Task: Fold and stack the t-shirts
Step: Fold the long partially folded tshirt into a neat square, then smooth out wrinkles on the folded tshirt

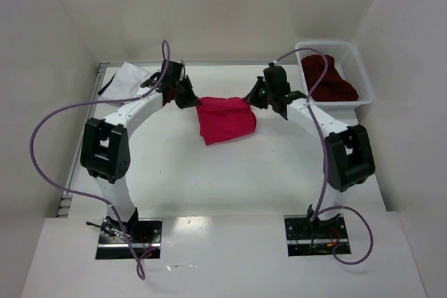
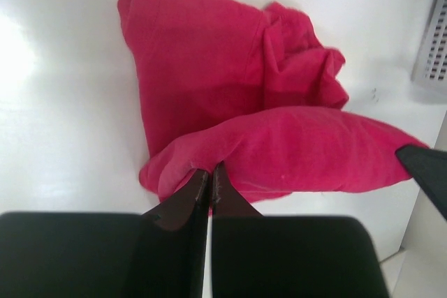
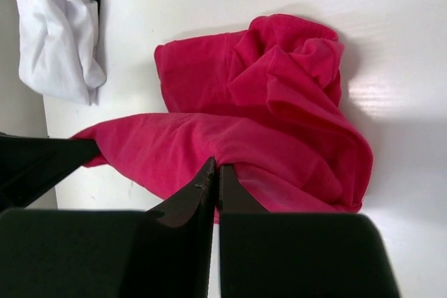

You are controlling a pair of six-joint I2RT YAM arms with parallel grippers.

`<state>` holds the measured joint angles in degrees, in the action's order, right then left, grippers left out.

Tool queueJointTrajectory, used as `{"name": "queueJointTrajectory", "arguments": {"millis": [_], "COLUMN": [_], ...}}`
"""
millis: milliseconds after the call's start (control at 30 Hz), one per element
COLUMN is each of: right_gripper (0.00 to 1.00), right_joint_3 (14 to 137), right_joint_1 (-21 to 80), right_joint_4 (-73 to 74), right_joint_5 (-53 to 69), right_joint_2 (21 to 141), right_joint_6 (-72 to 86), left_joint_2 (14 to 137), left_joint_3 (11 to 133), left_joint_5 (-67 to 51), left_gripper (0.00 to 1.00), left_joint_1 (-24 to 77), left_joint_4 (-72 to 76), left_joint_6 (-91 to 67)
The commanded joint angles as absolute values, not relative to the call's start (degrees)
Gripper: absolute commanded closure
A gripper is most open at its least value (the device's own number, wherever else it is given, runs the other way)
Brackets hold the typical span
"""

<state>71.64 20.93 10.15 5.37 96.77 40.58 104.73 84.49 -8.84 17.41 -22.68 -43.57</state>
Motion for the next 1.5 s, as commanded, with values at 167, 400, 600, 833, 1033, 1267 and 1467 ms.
{"name": "queueJointTrajectory", "arguments": {"millis": [167,400,600,833,1033,1267,1467], "right_gripper": [0.95,0.89,0.14,0.00,0.51,0.99,0.99], "right_joint_3": [80.67,96.56,104.14,99.51,89.31,91.84,99.84], "right_joint_1": [18.11,16.27,14.42,13.89,13.89,13.89,13.89], "right_joint_4": [4.66,6.59,10.46,10.46,4.50,2.72,6.33], "right_joint_5": [7.82,7.82,9.14,6.50,11.77,21.09,22.93], "right_joint_2": [106.95,119.60,126.64,120.69,113.91,117.67,125.32], "right_joint_6": [38.58,37.44,36.39,34.11,34.10,35.33,34.80], "left_joint_2": [116.09,125.06,130.34,122.89,114.36,116.62,123.04], "left_joint_3": [93.94,106.68,112.59,104.34,92.56,91.31,95.44], "left_joint_5": [-12.39,-13.97,-15.38,-14.85,-18.45,-22.76,-22.76], "left_gripper": [0.97,0.66,0.22,0.06,0.18,0.93,0.95], "left_joint_1": [12.58,10.72,10.20,9.67,10.20,13.18,13.18], "left_joint_4": [-20.21,-20.74,-23.20,-20.31,-13.98,-8.88,-9.40], "left_joint_6": [-41.13,-39.99,-38.23,-37.62,-38.93,-42.28,-43.86]}}
